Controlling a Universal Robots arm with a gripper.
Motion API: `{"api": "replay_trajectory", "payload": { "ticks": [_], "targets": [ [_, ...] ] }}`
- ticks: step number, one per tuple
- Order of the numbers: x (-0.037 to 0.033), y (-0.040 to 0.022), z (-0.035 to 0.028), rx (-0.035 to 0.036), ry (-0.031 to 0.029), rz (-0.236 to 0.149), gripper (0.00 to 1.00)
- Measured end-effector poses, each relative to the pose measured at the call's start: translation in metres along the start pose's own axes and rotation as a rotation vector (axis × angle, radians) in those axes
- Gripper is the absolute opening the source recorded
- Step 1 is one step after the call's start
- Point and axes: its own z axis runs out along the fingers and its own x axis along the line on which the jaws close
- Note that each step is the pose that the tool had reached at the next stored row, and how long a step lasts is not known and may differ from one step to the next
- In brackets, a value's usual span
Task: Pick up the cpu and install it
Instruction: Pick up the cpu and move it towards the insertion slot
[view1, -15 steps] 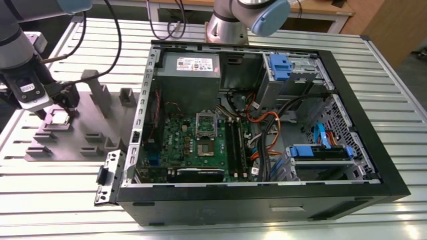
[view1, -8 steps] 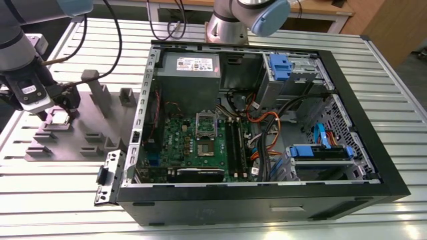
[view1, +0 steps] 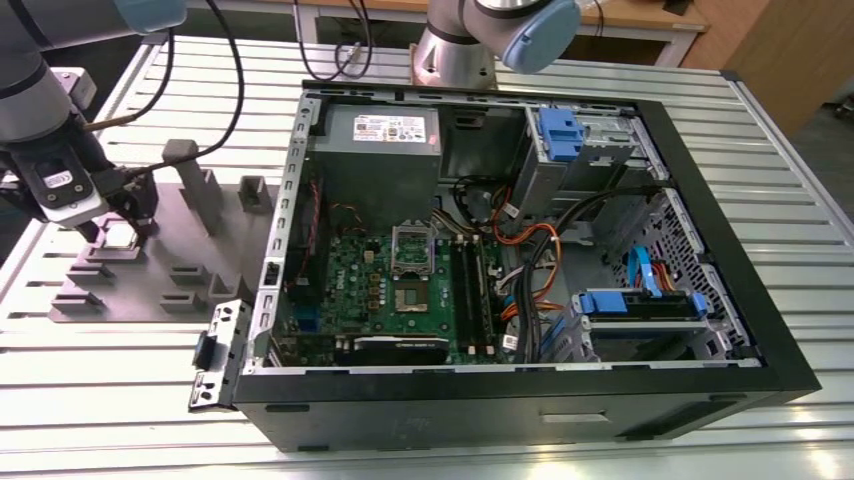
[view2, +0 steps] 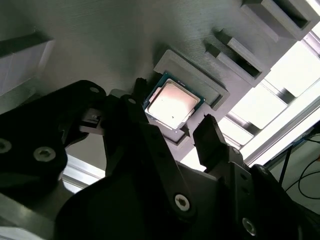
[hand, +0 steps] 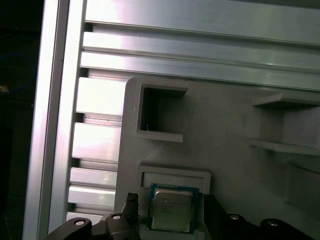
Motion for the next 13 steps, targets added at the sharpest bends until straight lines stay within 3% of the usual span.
{"api": "replay_trajectory", "payload": {
  "ticks": [1, 2, 13],
  "targets": [
    [0.0000, 0.0000, 0.0000, 0.0000, 0.0000, 0.000, 0.69],
    [0.0000, 0.0000, 0.0000, 0.0000, 0.0000, 0.000, 0.62],
    [0.0000, -0.0001, 0.0028, 0.0000, 0.0001, 0.000, 0.61]
  ]
}}
